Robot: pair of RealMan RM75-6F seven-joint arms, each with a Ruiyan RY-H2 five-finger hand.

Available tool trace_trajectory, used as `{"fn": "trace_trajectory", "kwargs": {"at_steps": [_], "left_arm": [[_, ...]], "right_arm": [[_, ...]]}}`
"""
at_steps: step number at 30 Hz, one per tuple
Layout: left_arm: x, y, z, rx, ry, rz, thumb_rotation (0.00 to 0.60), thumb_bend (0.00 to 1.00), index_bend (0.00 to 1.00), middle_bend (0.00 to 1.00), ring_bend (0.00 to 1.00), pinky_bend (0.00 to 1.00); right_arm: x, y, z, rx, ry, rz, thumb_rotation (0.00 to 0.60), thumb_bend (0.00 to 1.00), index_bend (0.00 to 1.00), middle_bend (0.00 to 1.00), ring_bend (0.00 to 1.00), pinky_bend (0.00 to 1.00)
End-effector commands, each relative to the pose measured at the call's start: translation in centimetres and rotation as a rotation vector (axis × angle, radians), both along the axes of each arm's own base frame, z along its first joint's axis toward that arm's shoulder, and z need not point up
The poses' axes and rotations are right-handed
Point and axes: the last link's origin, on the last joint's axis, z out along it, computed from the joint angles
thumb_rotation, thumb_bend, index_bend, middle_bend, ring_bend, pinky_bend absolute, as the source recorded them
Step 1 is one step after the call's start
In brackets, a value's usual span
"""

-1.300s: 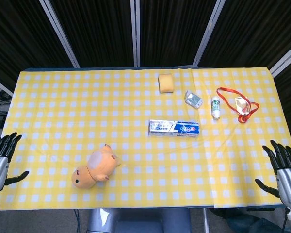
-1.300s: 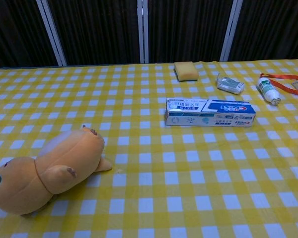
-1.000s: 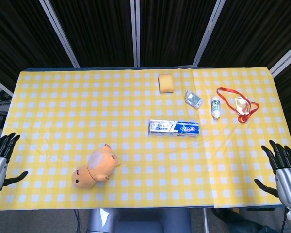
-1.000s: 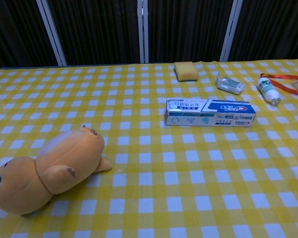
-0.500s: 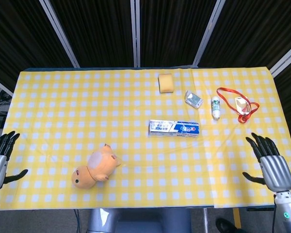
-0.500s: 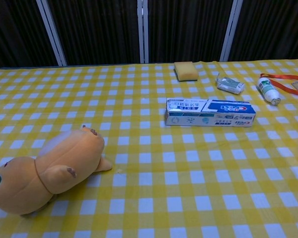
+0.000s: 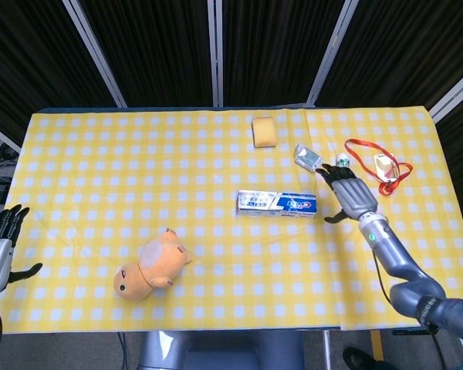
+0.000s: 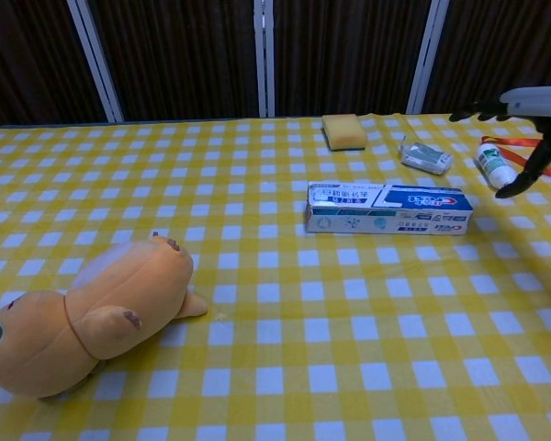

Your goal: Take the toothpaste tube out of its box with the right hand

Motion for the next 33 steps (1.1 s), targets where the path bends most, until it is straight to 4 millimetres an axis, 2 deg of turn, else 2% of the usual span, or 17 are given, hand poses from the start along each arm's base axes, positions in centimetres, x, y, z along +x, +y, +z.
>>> {"fn": "trace_trajectory", "kwargs": {"at_steps": [1,4,8,12,14,16,19,24,33], "left_arm": [[-0.3,0.3,-0.1,-0.001,0.005,0.014,0.6,0.0,0.0,0.0,0.0,0.0],[-0.6,0.5,-0.1,-0.003,0.009,0.023,0.6,0.0,0.0,0.0,0.0,0.0],[-0.8,0.6,-0.2,-0.007,0.011,0.033,0.6,0.0,0.0,0.0,0.0,0.0],[-1.1,0.8,-0.2,-0.009,0.011,0.037,0.6,0.0,0.0,0.0,0.0,0.0],[-1.1,0.9,-0.2,-0.009,0.009,0.038,0.6,0.0,0.0,0.0,0.0,0.0],[-1.1,0.9,-0.1,-0.007,0.007,0.038,0.6,0.0,0.0,0.0,0.0,0.0],[-1.2,0.9,0.0,-0.005,0.002,0.037,0.6,0.0,0.0,0.0,0.0,0.0],[-0.8,0.7,0.2,-0.003,-0.016,0.022,0.6,0.0,0.0,0.0,0.0,0.0],[-0.2,0.0,0.6,-0.007,-0.051,-0.008,0.6,0.0,0.0,0.0,0.0,0.0]], "right_arm": [[1.8,-1.8,-3.2,0.045,0.02,0.011,0.6,0.0,0.05,0.05,0.0,0.13],[2.3,-2.5,-5.0,0.057,0.055,0.015,0.6,0.0,0.06,0.08,0.0,0.17],[2.6,-2.5,-6.6,0.132,0.073,-0.006,0.6,0.0,0.08,0.12,0.04,0.19],[3.0,-2.5,-7.9,0.148,0.091,-0.003,0.6,0.01,0.19,0.25,0.17,0.29],[3.1,-2.6,-8.3,0.131,0.093,0.003,0.6,0.07,0.29,0.36,0.28,0.39],[3.2,-2.6,-8.7,0.104,0.092,0.013,0.6,0.2,0.41,0.47,0.4,0.5],[3.5,-2.5,-8.8,0.058,0.083,0.036,0.6,0.33,0.45,0.52,0.44,0.54],[5.0,-1.3,-6.3,-0.003,0.096,0.161,0.6,0.4,0.45,0.52,0.45,0.54],[9.8,3.1,0.8,-0.181,0.241,0.515,0.6,0.48,0.45,0.52,0.45,0.54]]}}
